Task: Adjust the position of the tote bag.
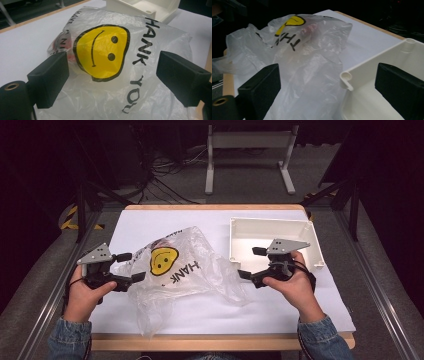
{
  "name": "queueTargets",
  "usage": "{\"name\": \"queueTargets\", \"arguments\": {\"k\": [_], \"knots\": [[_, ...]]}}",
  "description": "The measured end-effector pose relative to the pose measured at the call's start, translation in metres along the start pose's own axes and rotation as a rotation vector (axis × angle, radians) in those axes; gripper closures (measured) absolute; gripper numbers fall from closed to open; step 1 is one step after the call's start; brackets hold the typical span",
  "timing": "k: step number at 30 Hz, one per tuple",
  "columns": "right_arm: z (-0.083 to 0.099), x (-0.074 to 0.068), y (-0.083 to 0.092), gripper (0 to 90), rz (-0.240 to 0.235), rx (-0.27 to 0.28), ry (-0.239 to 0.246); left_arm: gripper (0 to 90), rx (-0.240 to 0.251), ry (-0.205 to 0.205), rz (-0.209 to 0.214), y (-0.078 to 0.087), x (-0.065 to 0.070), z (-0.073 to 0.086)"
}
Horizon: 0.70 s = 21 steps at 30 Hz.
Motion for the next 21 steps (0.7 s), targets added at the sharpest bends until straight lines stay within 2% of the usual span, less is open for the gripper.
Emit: {"name": "queueTargets", "arguments": {"k": [4,9,12,16,21], "knots": [[-0.004,-0.015,-0.011,12.1,-0.052,-0.008,0.028,12.0,0.001,-0.017,0.036,-0.001,0.009,-0.003],[-0.004,-0.025,-0.023,13.5,-0.095,-0.015,0.038,11.3,-0.016,-0.067,0.103,-0.009,0.028,-0.006],[-0.003,-0.025,-0.024,13.4,-0.1,-0.014,0.032,11.2,-0.028,-0.089,0.137,-0.014,0.038,-0.007],[-0.002,-0.023,-0.024,13.3,-0.101,-0.007,0.017,11.0,-0.022,-0.091,0.203,-0.02,0.05,-0.009],[-0.001,-0.02,-0.022,13.2,-0.101,0.006,0.003,11.0,-0.047,-0.116,0.222,-0.027,0.058,-0.007]]}}
Point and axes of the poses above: each handheld gripper's, and its own axes: y roughly backward along the jaws, z roughly out of its underside, x roughly to its right, the point moved 5 cm from there along -y, roughly forward along the jaws, and after that the axes turned 11 degrees about -z, right-handed, at the moved point
